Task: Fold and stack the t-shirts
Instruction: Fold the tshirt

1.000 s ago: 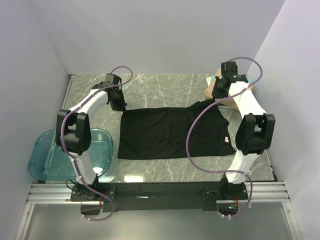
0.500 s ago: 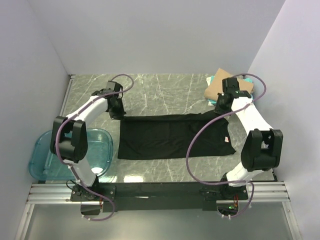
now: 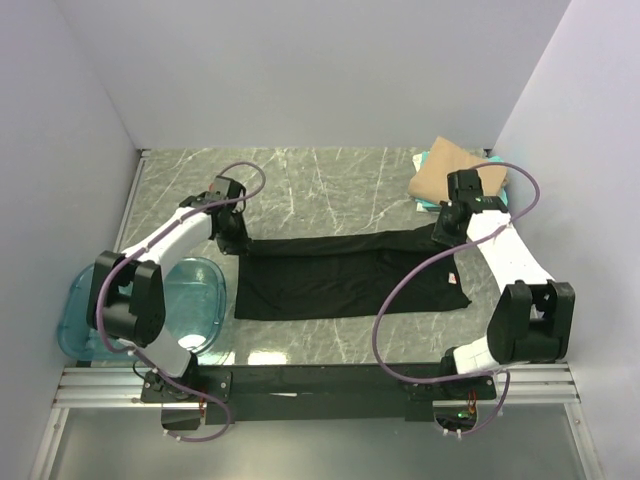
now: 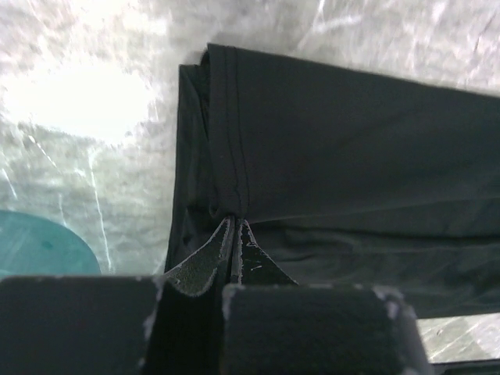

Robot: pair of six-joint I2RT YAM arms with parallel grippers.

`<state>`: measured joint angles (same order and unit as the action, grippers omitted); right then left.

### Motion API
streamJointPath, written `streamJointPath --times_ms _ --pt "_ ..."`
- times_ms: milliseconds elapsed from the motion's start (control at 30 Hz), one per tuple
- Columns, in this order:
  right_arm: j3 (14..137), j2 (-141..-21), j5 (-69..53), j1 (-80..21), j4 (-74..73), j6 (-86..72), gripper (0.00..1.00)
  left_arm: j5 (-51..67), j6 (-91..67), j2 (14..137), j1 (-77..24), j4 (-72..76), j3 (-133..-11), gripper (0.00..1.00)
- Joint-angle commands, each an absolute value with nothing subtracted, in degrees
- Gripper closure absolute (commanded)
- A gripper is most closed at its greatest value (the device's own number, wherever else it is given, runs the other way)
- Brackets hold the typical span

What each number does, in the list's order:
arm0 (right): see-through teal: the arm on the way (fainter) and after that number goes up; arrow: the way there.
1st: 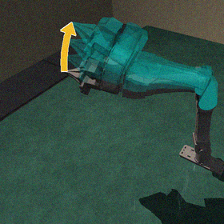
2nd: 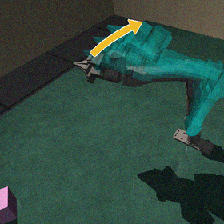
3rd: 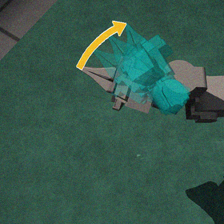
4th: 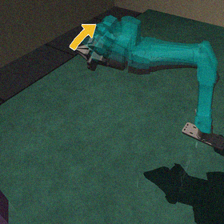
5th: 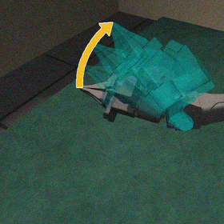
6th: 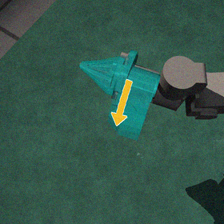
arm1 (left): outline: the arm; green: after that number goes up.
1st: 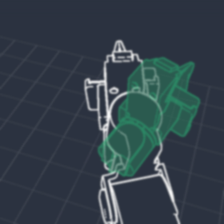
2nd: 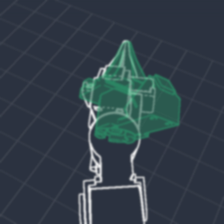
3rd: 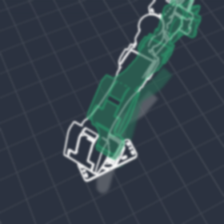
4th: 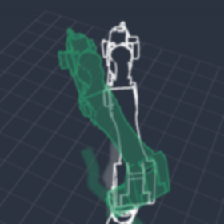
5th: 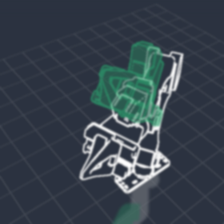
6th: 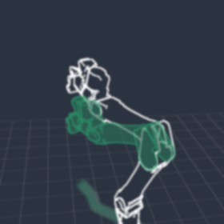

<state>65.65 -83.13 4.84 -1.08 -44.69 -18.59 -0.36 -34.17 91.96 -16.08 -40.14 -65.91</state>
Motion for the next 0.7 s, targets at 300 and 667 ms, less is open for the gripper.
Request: streamJointPath --times_ms 300,667 --pt "60.47 -75.33 7.03 -0.79 -46.76 -19.25 1.0 -2.73 -39.9 83.5 -18.72 -41.04 -60.65 0.99" --pt "55.64 -73.74 8.35 -0.79 -47.02 -19.69 1.0 -3.08 -43.07 81.3 -19.34 -41.92 -55.81 0.99"
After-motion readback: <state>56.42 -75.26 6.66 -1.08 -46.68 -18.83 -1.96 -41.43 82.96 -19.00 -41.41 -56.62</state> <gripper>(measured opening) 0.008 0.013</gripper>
